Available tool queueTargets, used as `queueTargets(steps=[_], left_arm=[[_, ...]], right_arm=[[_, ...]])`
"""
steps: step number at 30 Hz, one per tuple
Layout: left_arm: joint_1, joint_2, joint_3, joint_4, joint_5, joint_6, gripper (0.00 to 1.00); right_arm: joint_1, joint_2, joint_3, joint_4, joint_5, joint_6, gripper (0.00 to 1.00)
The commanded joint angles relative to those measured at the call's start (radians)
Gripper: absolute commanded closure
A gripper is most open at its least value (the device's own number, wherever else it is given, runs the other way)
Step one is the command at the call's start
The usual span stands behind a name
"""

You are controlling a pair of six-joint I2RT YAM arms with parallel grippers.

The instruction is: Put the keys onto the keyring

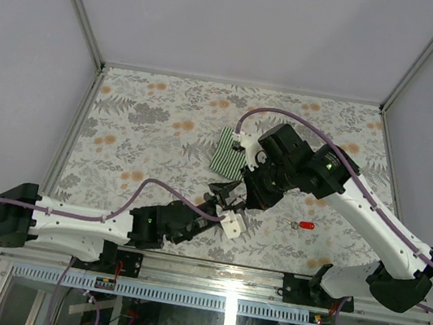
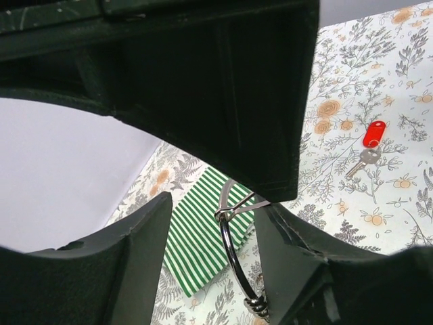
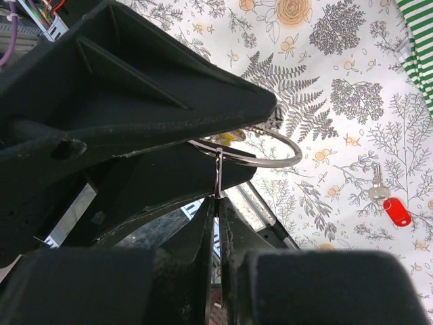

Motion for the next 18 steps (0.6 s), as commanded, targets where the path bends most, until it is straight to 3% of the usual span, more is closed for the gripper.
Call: queueTargets(steps=[1, 18], left_arm=[[-0.015, 0.006, -0.010, 0.111, 0.019, 0.047, 0.49], [-0.059, 0.034, -0.007, 0.087, -0.039, 0.082, 0.90]], right_arm=[[0.002, 0.004, 0.038, -0.022, -0.041, -0.008, 1.00], [0.003, -0.003, 0.058, -0.009, 0.002, -0.013, 1.00]])
